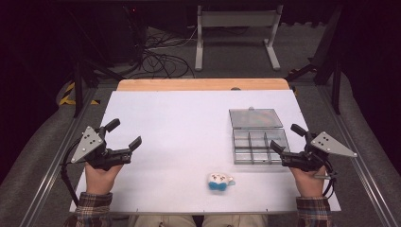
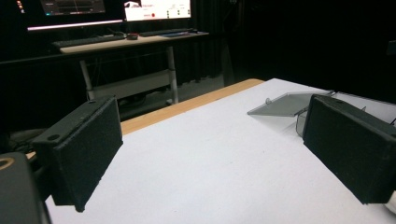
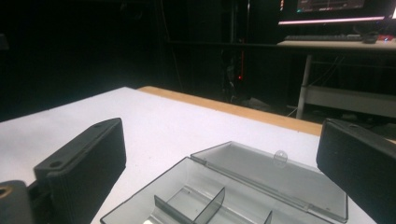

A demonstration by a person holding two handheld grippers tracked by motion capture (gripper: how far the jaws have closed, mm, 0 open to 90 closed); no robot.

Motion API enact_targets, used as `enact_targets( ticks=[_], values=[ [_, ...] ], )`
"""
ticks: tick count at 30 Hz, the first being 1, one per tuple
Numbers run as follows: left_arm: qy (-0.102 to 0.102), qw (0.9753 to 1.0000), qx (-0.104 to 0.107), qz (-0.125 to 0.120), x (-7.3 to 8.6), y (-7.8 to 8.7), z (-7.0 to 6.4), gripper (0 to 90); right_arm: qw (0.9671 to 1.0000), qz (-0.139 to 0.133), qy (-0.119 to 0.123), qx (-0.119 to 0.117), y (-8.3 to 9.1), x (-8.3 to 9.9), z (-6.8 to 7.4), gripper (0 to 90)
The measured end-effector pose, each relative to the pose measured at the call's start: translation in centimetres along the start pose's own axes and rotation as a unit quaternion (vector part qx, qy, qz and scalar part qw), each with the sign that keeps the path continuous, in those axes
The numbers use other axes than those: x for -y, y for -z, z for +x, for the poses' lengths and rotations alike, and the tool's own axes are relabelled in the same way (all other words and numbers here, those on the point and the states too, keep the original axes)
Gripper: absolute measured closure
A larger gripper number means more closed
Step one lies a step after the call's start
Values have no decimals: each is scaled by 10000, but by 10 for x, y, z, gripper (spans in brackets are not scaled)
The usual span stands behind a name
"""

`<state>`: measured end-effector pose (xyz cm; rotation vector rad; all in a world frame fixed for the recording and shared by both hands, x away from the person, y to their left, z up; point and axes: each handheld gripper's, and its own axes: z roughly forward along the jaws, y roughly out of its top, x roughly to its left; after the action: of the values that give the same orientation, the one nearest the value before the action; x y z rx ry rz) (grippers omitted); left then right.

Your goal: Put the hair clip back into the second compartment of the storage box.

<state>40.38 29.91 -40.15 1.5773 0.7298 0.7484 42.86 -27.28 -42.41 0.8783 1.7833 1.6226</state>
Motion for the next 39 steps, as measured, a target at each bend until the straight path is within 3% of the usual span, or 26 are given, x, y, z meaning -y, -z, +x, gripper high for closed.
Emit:
enact_targets(
  ticks=[8, 17, 22, 28, 39],
  values=[
    [-76, 9999, 33, 108, 0, -1, -1, 49, 9995, 220, 100, -192, -8, 3, 7, 4],
    [-77, 9999, 83, 39, 0, 0, -4, 49, 9983, 450, 162, -336, -13, 5, 14, 2],
    [-95, 9999, 90, 91, 0, -1, -5, 49, 9961, 652, 215, -548, -20, 8, 20, 3],
    [-84, 9999, 94, 115, 0, -1, -5, 48, 9940, 849, 278, -629, -27, 11, 25, 7],
    [-100, 9998, 109, 144, 0, -1, -5, 47, 9868, 1277, 437, -897, -39, 18, 33, 26]
  ],
)
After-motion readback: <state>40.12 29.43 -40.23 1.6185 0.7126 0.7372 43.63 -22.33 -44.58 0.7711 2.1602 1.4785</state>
